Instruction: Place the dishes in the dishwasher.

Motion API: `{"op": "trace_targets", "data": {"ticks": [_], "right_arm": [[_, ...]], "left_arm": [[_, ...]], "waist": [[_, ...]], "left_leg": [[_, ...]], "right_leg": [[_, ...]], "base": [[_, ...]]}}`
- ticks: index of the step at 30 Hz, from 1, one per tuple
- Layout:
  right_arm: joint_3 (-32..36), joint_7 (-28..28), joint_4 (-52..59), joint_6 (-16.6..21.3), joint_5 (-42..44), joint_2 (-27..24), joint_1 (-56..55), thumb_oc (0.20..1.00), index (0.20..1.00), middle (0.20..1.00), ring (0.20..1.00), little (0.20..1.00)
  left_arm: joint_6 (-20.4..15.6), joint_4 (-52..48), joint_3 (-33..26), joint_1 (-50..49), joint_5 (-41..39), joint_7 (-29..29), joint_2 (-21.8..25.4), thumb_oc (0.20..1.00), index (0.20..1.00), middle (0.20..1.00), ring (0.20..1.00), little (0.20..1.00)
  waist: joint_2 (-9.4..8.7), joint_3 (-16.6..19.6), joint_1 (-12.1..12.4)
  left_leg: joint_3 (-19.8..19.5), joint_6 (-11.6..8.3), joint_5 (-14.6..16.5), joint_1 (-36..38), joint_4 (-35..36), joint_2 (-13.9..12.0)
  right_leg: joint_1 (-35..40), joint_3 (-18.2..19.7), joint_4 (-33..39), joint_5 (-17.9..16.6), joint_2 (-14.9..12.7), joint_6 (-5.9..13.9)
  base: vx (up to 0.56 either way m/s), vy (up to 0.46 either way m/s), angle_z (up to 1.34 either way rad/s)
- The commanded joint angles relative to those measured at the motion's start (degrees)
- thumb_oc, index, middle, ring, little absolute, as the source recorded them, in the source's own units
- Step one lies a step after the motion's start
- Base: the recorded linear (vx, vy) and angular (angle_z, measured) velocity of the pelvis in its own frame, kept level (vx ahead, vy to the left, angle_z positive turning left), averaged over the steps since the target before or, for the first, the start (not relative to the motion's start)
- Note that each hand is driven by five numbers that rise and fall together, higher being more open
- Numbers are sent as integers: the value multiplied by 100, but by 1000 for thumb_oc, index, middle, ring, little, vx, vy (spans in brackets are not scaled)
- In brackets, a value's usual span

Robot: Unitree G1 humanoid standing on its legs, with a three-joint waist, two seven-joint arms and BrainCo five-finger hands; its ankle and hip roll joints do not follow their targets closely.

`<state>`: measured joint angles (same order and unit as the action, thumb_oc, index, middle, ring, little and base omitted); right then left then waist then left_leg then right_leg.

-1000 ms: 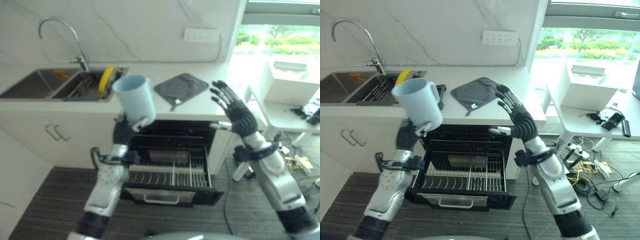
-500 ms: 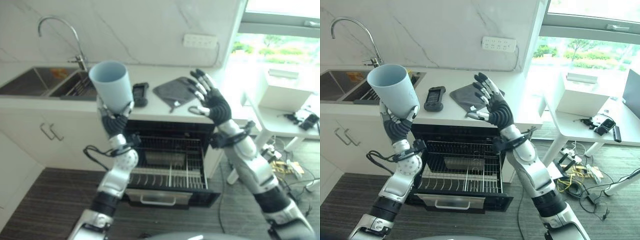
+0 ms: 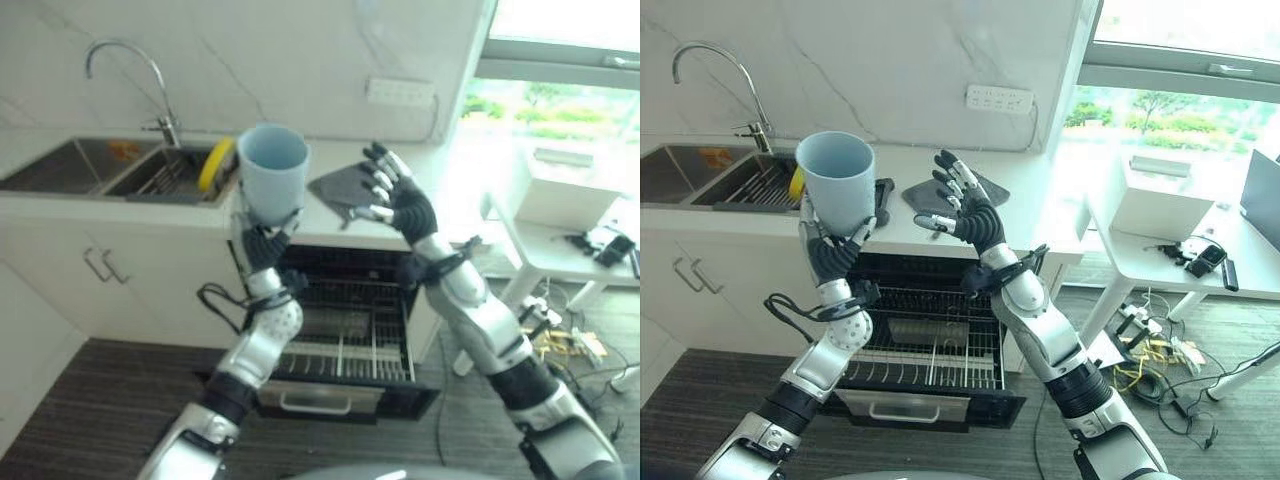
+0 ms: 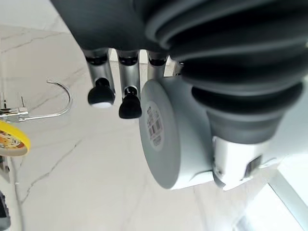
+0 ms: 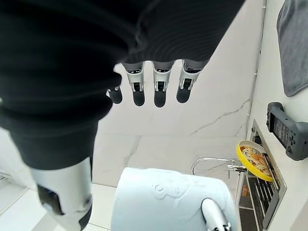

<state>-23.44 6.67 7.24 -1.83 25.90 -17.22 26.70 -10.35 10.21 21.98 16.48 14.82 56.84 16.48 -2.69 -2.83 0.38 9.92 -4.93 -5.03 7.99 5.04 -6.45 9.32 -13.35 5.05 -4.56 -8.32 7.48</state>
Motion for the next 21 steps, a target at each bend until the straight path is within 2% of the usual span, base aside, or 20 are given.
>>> {"op": "trace_targets", "data": {"ticks": [1, 4, 7, 21], "right_arm": [[50, 315, -177, 236, -316, 286, 841, 1000, 1000, 1000, 1000, 1000], [-7, 493, -162, 125, -321, 258, 918, 1000, 1000, 1000, 1000, 1000], [25, 534, -191, 123, -440, 234, 938, 1000, 1000, 1000, 1000, 1000], [-6, 786, -250, -5, -356, 368, 1033, 1000, 1000, 1000, 1000, 1000]], "left_arm": [[-29, 322, 138, 767, 259, 212, 50, 200, 200, 200, 200, 200], [170, 317, 378, 955, 260, 209, 14, 200, 200, 200, 200, 200], [149, 321, 494, 969, 536, 300, 16, 200, 200, 200, 200, 200], [233, 79, 811, 993, 680, 96, 38, 200, 200, 200, 200, 200]], "waist": [[-97, -85, 127], [-107, -100, 87], [-123, -144, 98], [-147, -228, 167]], "left_leg": [[-204, 280, 708, 204, -4, 397], [-225, 297, 698, 177, -4, 407], [-255, 305, 712, 180, -4, 416], [-292, 346, 674, 156, -4, 442]], "right_leg": [[160, 3, -5, 345, 316, -120], [134, 45, -5, 328, 326, -116], [142, 46, -5, 324, 327, -114], [134, 15, -5, 280, 321, -133]], "base": [[0, 0, 0], [0, 0, 0], [29, -17, 7], [12, -5, 4]]}}
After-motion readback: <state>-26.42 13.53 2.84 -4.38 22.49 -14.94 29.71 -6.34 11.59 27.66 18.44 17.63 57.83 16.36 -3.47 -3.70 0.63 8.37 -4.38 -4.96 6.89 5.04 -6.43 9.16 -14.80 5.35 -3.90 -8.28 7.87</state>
